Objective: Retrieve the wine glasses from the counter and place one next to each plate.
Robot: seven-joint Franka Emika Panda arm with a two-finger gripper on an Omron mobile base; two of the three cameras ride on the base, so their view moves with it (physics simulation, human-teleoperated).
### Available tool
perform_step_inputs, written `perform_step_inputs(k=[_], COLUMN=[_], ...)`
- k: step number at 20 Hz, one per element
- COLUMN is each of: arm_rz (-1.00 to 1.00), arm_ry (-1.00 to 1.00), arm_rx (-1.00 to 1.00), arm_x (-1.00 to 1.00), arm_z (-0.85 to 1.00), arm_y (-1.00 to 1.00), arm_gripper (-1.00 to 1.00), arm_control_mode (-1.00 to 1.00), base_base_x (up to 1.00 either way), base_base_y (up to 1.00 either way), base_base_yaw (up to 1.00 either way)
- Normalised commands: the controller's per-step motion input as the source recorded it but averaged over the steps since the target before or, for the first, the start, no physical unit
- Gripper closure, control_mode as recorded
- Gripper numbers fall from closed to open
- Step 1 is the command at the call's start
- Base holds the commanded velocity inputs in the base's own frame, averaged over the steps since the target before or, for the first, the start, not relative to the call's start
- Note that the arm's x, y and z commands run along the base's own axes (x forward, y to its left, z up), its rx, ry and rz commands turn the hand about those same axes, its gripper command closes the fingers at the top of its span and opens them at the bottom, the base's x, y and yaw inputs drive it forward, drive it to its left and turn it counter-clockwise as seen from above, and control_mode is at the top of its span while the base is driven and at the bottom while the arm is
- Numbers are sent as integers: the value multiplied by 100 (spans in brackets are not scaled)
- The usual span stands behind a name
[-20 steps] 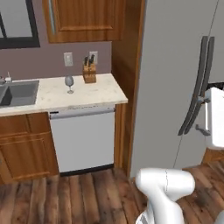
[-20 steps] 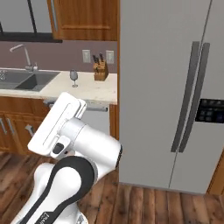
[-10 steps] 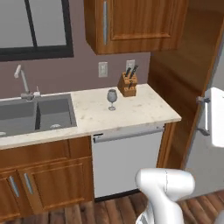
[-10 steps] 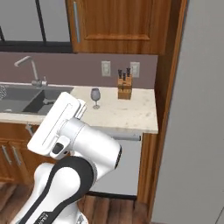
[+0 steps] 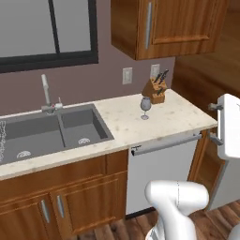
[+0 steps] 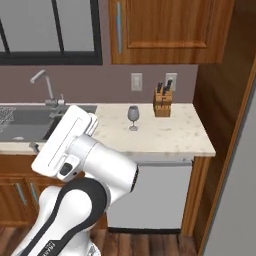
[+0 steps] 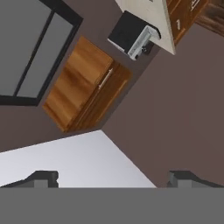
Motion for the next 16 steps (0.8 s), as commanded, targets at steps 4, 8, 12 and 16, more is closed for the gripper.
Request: perform_step_inputs(k=[4,8,12,16], arm_rz=[0,0,0,0], arm_ry=[0,0,0,0], arm_rx=[0,0,0,0], arm_x=[0,0,0,0], arm_z=[0,0,0,0], arm_y=[0,0,0,0], arm_gripper=[-100,-100,-100,-100], arm_control_mode=[100,100,100,100], base_base_x=[0,66,82,92], base_base_y=[10,-1,-7,-3], base_base_yaw=[-22,-9,0,0])
